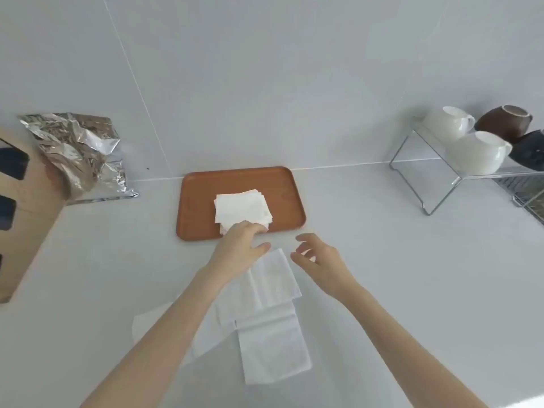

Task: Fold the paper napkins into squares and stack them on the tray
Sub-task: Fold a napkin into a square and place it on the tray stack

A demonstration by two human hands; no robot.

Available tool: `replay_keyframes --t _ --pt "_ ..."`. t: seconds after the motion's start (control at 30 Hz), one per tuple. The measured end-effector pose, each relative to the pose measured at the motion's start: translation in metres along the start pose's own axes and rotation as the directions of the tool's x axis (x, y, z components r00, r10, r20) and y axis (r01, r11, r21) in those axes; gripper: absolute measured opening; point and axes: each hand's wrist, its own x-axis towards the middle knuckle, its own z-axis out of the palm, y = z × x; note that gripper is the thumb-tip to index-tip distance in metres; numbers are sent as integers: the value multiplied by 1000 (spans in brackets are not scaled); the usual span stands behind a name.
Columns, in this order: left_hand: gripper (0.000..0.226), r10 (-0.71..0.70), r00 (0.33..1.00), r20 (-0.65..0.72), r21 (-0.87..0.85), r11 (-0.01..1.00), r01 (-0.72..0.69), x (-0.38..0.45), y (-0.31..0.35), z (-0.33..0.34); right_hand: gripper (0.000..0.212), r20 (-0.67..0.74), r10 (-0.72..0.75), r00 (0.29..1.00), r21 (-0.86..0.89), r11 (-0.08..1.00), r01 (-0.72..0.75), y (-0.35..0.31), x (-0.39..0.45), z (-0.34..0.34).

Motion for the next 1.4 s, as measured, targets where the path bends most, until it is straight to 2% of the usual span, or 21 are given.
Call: replay_keyframes --t 0.17,0.37,0.57,0.8,0.87,0.93,1.03,1.1,1.23,1.4 --pt "22 21 996 84 40 999 -24 12 -5 21 15 -29 165 986 -170 971 -167 24 3 13" --pt "23 21 994 105 67 997 -28 27 -11 49 15 6 287 958 -361 894 -265 31 8 23" --pt "24 58 993 99 165 983 -74 34 -16 60 14 12 303 953 -449 853 -266 37 9 29" --pt "10 60 995 76 103 992 -68 29 -20 58 16 47 276 960 -463 858 -224 37 12 31" --pt "9 35 997 75 20 999 -37 26 -21 52 13 49 260 964 -393 893 -221 36 12 28" --pt "7 -13 998 65 -85 996 19 23 -21 44 8 30 259 965 -189 950 -249 31 15 21" --pt "6 -84 996 28 -230 969 88 19 -18 28 6 -37 281 959 83 957 -277 18 24 4" --pt "8 -99 995 9 -288 953 97 16 -13 15 9 -69 244 967 146 962 -232 8 32 -8" --pt "18 -97 994 -43 -332 940 77 10 1 -20 23 -69 36 997 39 999 -34 -18 41 -32" --pt "18 -48 999 -22 -353 935 37 -23 15 -57 15 23 -133 991 -60 989 134 -47 21 -57"
